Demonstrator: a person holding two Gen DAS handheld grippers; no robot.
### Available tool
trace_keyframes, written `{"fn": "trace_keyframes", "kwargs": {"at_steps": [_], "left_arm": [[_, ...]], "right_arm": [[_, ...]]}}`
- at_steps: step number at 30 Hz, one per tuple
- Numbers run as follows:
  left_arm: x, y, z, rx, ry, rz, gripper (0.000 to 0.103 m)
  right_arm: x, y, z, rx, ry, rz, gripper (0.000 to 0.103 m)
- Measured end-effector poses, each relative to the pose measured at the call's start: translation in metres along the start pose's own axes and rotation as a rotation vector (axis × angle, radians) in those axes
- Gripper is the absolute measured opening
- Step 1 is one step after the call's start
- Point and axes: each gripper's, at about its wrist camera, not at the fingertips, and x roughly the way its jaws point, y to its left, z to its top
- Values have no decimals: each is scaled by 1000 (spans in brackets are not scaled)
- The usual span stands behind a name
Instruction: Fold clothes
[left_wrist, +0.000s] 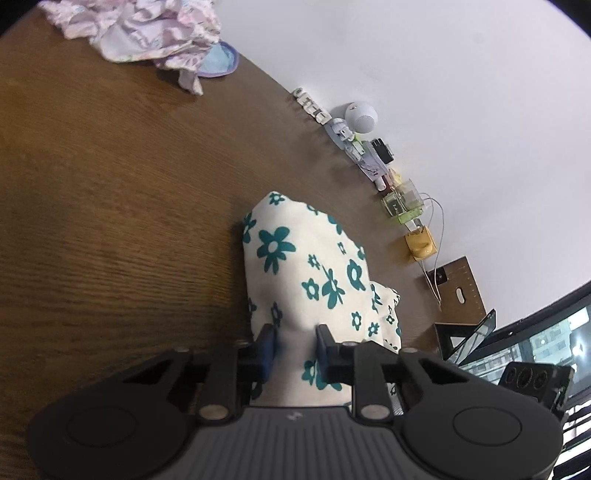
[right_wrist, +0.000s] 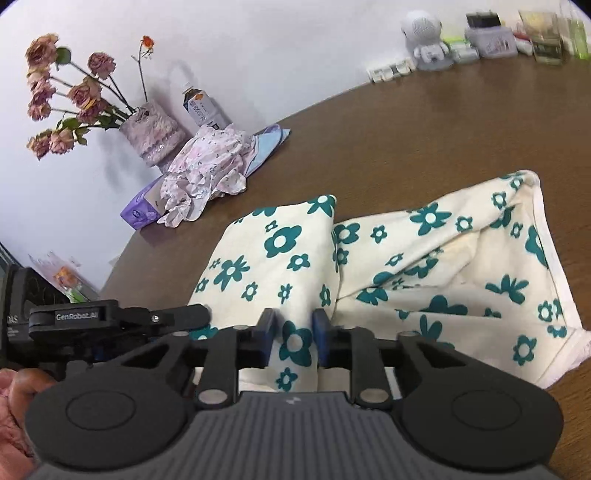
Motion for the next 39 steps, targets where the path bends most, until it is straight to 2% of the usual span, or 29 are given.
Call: {"fn": "trace_keyframes", "kwargs": {"at_steps": [1,4,6,8,9,10,11,12,13,15,16,17,18,19,21,22,23,24,26,27,28,29,30,32,35,39], "left_arm": [[-2,-1,-1,2,-6,2,24],[-13,-6,-4,16,-27,17,55],[-20,-8,-8,33,-38,16,56],[-21,-10,-13,35,-24,16,53],[-19,-11,-15,41,-14,21,50],[-17,-12,-17,48,-7,30,35],[-14,-13,-19,55,1,39,25],[-12,-13,-21,61,3,45,25],[-12,-13,-22,60,0,44,25],[-15,-11,-23,45,-5,37,25],[-17,-10,-24,37,-8,41,31],[-20,-9,-25,24,-12,52,44],[-23,-9,-27,19,-20,60,49],[-25,-9,-29,25,-31,67,52],[-30,-9,-33,36,-51,74,51],[-29,-10,-35,43,-53,68,45],[-29,-10,-37,50,-55,62,23],[-28,-10,-38,54,-55,60,17],[-27,-11,-41,53,-64,69,20],[-29,-11,-42,49,-71,72,22],[-31,-12,-42,45,-80,76,36],[-35,-14,-42,48,-94,81,52],[-38,-16,-42,56,-113,86,57],[-41,-20,-42,66,-129,95,57],[-37,-21,-43,71,-108,107,55],[-36,-23,-49,115,-89,94,57]], "right_arm": [[1,2,-1,-13,-5,-4,14],[-2,4,-4,-31,-16,-21,19],[-6,3,-6,-22,-21,-34,34],[-10,1,-11,-10,-23,-27,36],[-12,0,-14,-4,-21,-23,36],[-13,0,-17,1,-19,-19,36],[-13,0,-19,6,-13,-15,30],[-12,1,-21,8,-11,-8,19],[-10,1,-22,9,-9,-3,17],[-8,2,-23,5,-12,-9,14],[-9,2,-23,5,-13,-8,14],[-11,2,-23,2,-13,-10,14],[-13,2,-23,-1,-14,-13,16],[-15,2,-24,-4,-14,-15,18],[-20,4,-26,-24,-17,-23,26],[-22,5,-28,-35,-19,-26,27],[-24,6,-29,-44,-20,-27,27],[-22,6,-30,-45,-15,-24,26],[-18,6,-31,-44,-7,-19,14],[-16,5,-32,-41,-2,-18,14],[-16,4,-32,-39,-2,-18,14],[-17,3,-32,-37,-5,-20,19],[-19,2,-32,-34,-9,-22,32],[-26,1,-34,-34,-34,-26,48],[-31,1,-34,-39,-47,-17,46],[-27,5,-37,-66,-18,2,44]]}}
